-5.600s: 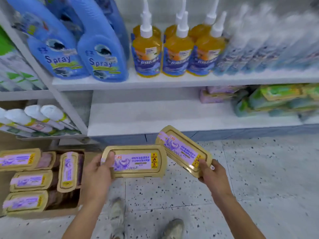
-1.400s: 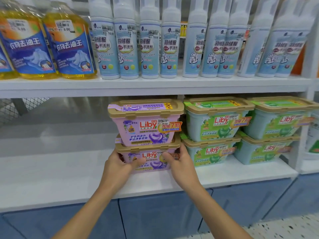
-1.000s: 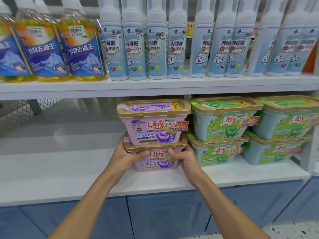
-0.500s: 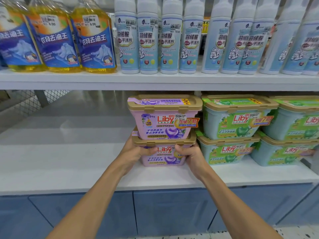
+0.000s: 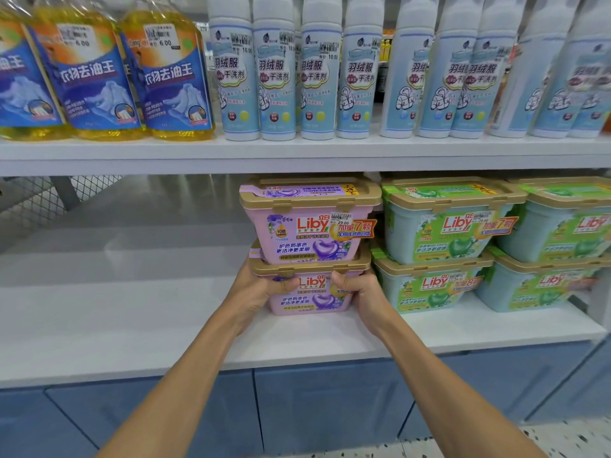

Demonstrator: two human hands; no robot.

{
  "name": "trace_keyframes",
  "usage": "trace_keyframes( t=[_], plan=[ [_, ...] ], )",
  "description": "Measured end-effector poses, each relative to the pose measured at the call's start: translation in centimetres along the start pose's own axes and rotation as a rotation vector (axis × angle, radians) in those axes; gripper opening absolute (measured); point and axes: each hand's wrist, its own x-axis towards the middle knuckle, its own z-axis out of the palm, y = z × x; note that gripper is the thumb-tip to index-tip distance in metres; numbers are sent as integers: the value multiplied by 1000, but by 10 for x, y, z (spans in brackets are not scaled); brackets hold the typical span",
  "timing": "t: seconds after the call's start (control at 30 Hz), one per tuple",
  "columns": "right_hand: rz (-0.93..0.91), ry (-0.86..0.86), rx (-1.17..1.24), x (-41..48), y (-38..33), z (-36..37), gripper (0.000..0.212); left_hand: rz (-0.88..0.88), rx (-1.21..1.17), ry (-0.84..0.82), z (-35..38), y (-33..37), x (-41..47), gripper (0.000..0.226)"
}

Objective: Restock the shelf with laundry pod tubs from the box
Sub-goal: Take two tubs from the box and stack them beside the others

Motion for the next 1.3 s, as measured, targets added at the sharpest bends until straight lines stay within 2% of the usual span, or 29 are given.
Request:
trace_keyframes(
  t=[0.13, 0.3, 0.5, 0.7, 0.83, 0.97, 1.13, 1.2, 1.3],
  plan=[
    [11, -16, -13, 0, -3, 2, 35, -5, 8, 8, 1, 2, 2, 77],
    [17, -3, -39, -1, -4, 3, 41, -9, 23, 14, 1, 3, 1, 75],
    [2, 7, -51, -2, -3, 2, 33, -25, 35, 28, 0, 2, -1, 79],
    [-19, 138, -196, -6, -1, 2, 41, -17, 80, 71, 4, -6, -11, 56],
    [-22, 247, -300, -20, -7, 11, 50, -6, 363, 97, -2, -7, -29, 45],
    [107, 375, -639, -33, -20, 23, 38, -7, 827, 153, -6, 13, -47, 31],
    [302, 273, -1103, -59, -49, 37, 47, -175, 1099, 108, -15, 52, -70, 64],
    [346, 222, -1209, -69, -68, 46, 57, -244, 1157, 88, -20, 70, -81, 75],
    [475, 113, -1293, -83, -98, 60, 73, -323, 1173, 57, -23, 101, -98, 78]
  ],
)
